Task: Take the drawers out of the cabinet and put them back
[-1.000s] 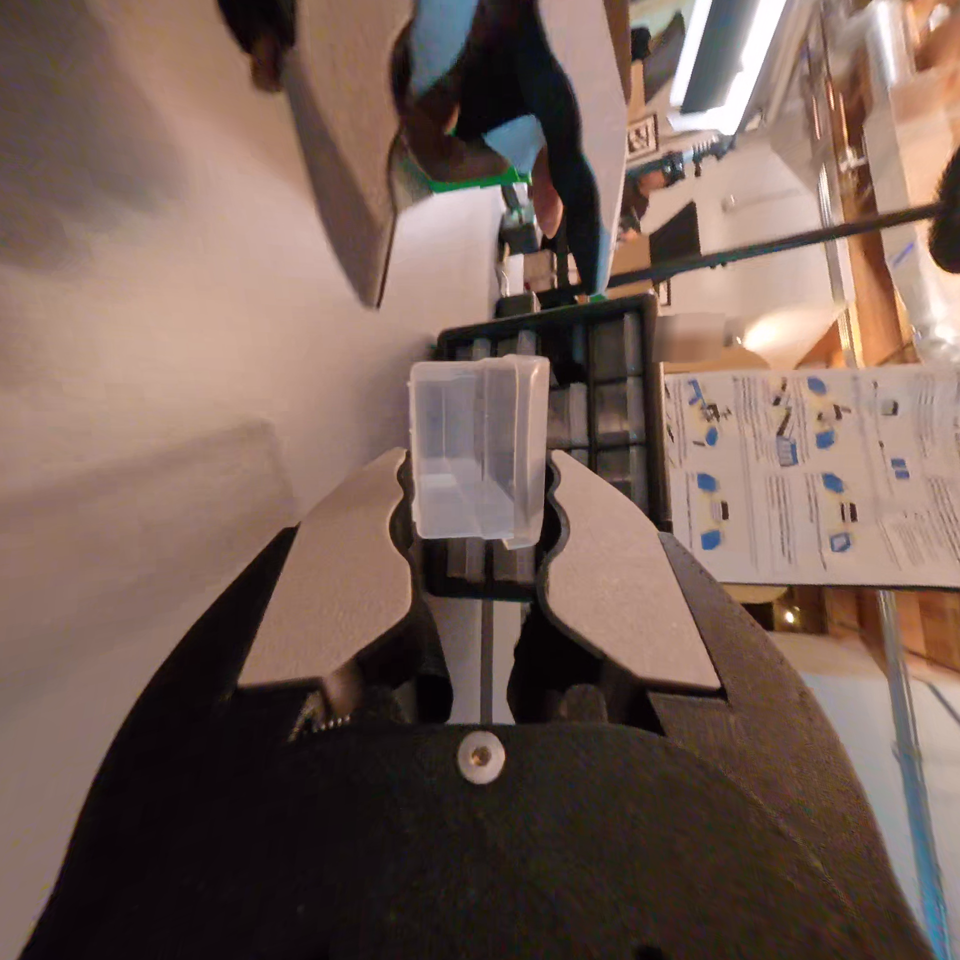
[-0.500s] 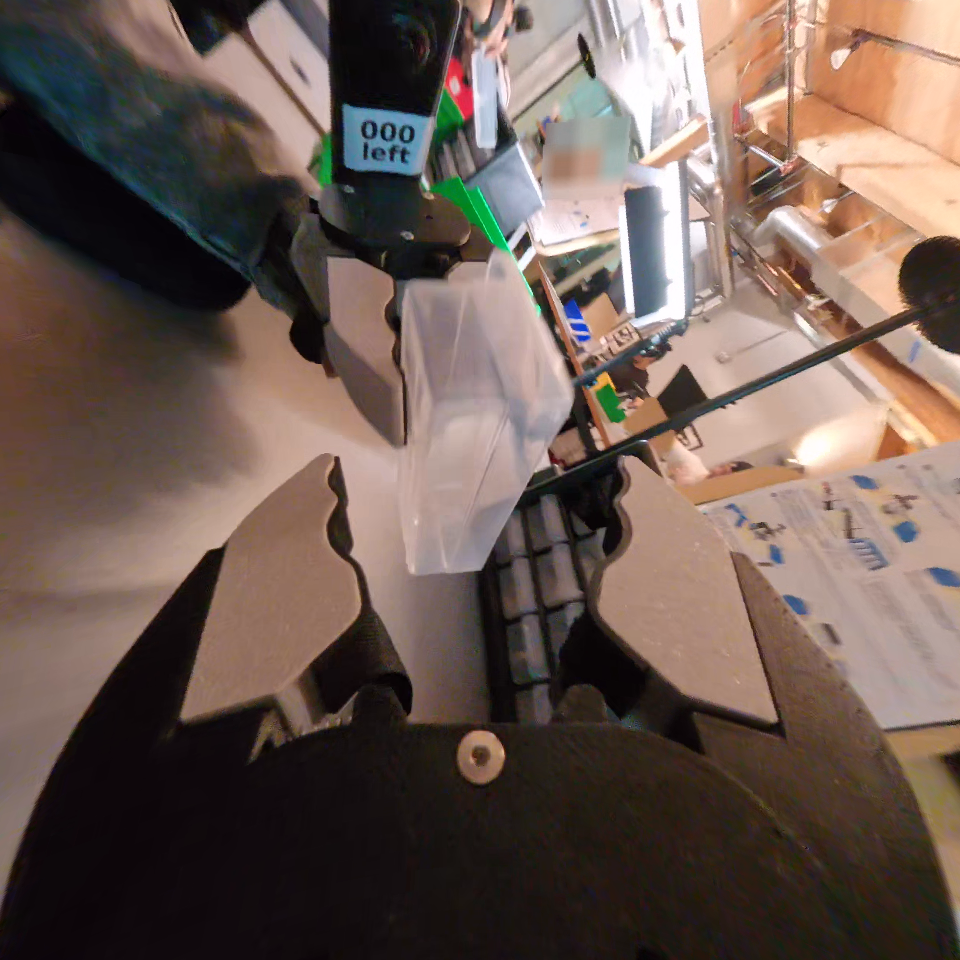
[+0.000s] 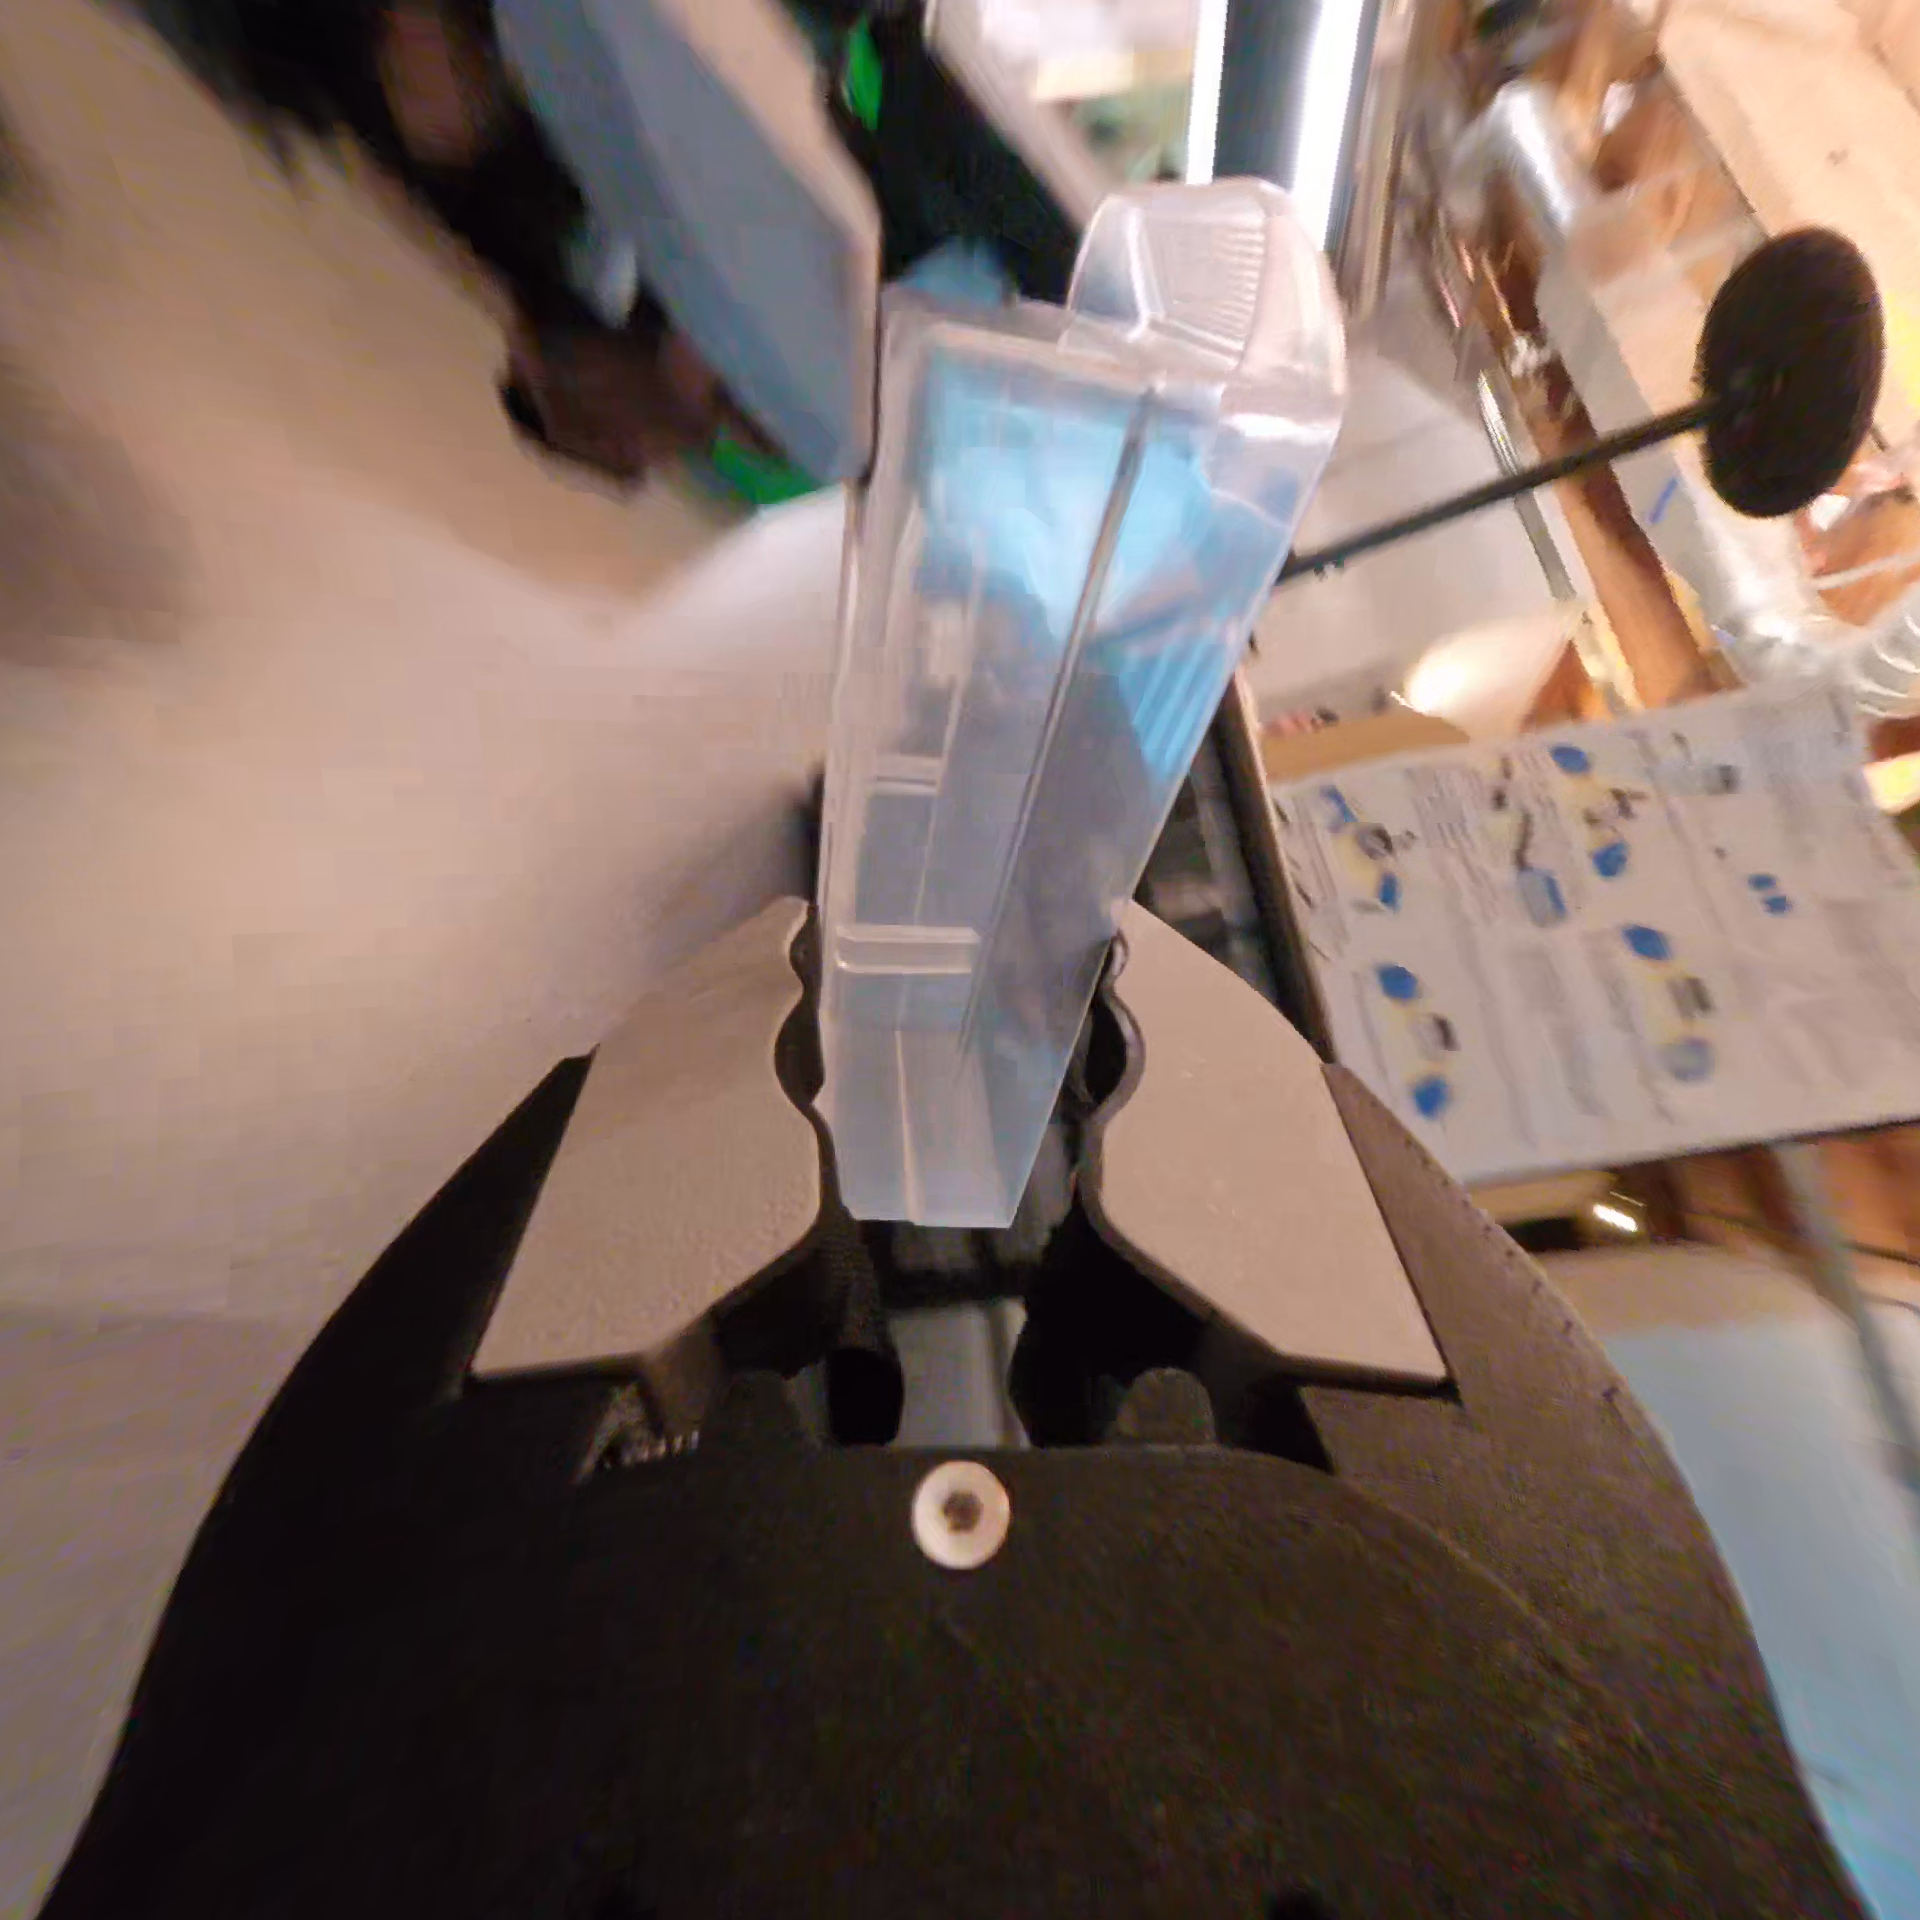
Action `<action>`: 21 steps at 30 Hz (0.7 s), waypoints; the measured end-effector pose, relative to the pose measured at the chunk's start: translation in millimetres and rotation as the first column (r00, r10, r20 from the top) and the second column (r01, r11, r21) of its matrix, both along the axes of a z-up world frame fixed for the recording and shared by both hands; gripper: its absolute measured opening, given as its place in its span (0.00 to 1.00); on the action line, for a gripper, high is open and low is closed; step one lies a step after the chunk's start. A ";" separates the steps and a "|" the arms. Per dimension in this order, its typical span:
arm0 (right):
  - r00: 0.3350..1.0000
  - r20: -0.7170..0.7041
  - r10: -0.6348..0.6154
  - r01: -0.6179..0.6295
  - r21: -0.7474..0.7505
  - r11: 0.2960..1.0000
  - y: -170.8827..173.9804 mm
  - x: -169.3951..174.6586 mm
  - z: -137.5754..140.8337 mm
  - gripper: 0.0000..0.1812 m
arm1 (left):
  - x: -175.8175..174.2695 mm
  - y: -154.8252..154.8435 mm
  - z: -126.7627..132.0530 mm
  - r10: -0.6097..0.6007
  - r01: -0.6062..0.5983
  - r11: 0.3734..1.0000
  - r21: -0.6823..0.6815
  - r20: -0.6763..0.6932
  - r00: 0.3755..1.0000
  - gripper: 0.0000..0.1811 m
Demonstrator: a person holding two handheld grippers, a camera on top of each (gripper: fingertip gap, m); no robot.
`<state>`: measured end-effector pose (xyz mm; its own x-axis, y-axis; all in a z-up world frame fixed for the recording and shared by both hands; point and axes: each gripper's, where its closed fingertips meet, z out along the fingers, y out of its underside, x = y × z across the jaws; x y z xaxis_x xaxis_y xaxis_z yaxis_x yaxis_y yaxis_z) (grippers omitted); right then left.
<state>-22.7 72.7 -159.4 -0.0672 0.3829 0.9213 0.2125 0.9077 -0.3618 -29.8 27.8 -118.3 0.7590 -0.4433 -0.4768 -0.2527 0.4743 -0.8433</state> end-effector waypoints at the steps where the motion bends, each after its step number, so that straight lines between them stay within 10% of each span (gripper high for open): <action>1: 0.998 0.021 -0.066 0.064 0.095 0.993 13.4 1.4 -2.3 0.27 | -5.0 5.4 -4.0 0.099 -0.096 0.995 0.033 -0.104 0.990 0.47; 5: 0.954 0.138 -0.268 0.190 0.416 0.889 50.7 7.9 -23.5 0.26 | -1.1 16.0 -27.4 0.356 -0.276 0.933 0.230 -0.487 0.798 0.47; 11: 0.950 0.171 -0.260 0.178 0.386 0.905 55.8 6.9 -39.9 0.26 | -5.2 27.2 -51.7 0.466 -0.322 0.885 0.337 -0.658 0.591 0.45; 21: 0.981 0.132 -0.142 0.094 0.315 0.944 35.0 2.0 -36.2 0.26 | -1.2 32.3 -66.3 0.467 -0.331 0.883 0.333 -0.694 0.548 0.28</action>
